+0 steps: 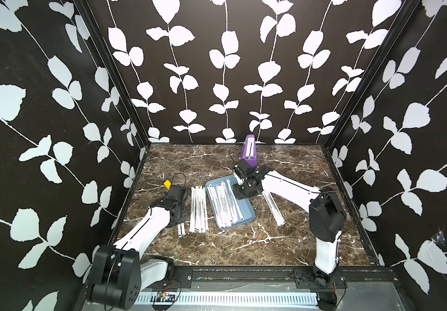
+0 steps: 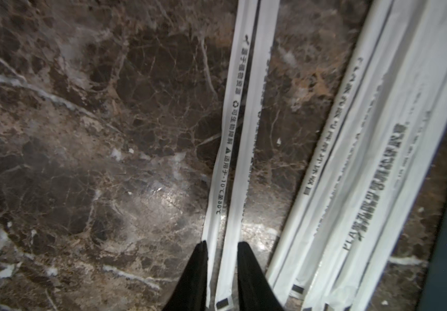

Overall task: Put the straws into the storage box
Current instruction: Pick up the straw from the center of the board.

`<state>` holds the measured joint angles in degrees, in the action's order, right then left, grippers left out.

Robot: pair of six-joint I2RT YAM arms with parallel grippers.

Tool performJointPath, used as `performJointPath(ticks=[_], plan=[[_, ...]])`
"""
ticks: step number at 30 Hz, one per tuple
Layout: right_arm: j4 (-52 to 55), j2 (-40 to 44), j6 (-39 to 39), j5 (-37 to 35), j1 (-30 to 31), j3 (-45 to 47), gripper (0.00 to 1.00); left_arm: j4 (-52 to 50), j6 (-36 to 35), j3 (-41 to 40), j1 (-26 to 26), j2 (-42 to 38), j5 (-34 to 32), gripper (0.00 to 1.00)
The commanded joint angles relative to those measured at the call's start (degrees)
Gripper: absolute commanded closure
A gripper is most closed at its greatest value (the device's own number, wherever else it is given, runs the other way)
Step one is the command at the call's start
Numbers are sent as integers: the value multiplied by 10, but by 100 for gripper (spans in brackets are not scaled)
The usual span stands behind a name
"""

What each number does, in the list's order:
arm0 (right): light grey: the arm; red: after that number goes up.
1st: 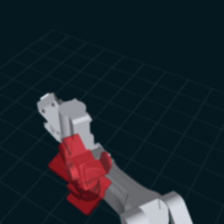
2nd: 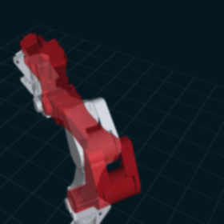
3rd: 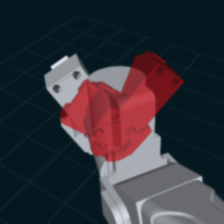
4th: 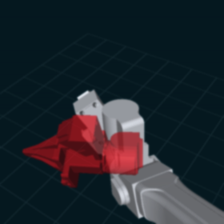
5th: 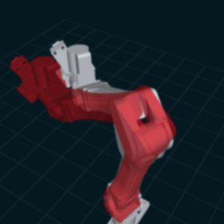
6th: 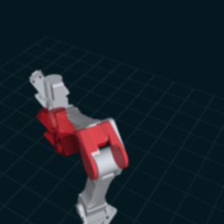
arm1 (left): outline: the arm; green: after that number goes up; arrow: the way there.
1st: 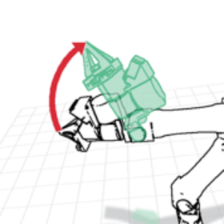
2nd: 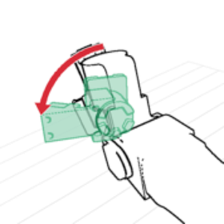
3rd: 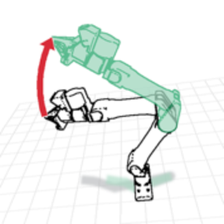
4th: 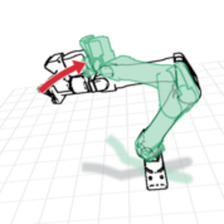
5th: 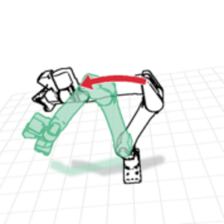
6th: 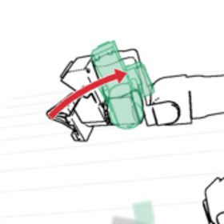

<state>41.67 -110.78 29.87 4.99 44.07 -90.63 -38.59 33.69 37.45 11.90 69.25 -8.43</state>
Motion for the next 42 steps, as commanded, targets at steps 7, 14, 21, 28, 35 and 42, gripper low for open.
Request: performJointPath(ticks=[7,14,21,28,35,42], plan=[[-14,14,3,2,-1,26,71,36,-41,-1,-27,51,37,76],[-18,10,3,6,-1,28,71,57,-46,-11,-32,80,35,77],[-16,11,2,6,-1,25,71,51,-38,-3,-36,106,27,81],[-18,10,3,6,-1,14,71,43,-38,-1,-36,114,32,90],[-17,14,6,17,-1,5,71,-31,-48,26,-37,47,3,98],[-30,34,24,56,1,10,71,-82,-79,109,-29,-61,29,100]])
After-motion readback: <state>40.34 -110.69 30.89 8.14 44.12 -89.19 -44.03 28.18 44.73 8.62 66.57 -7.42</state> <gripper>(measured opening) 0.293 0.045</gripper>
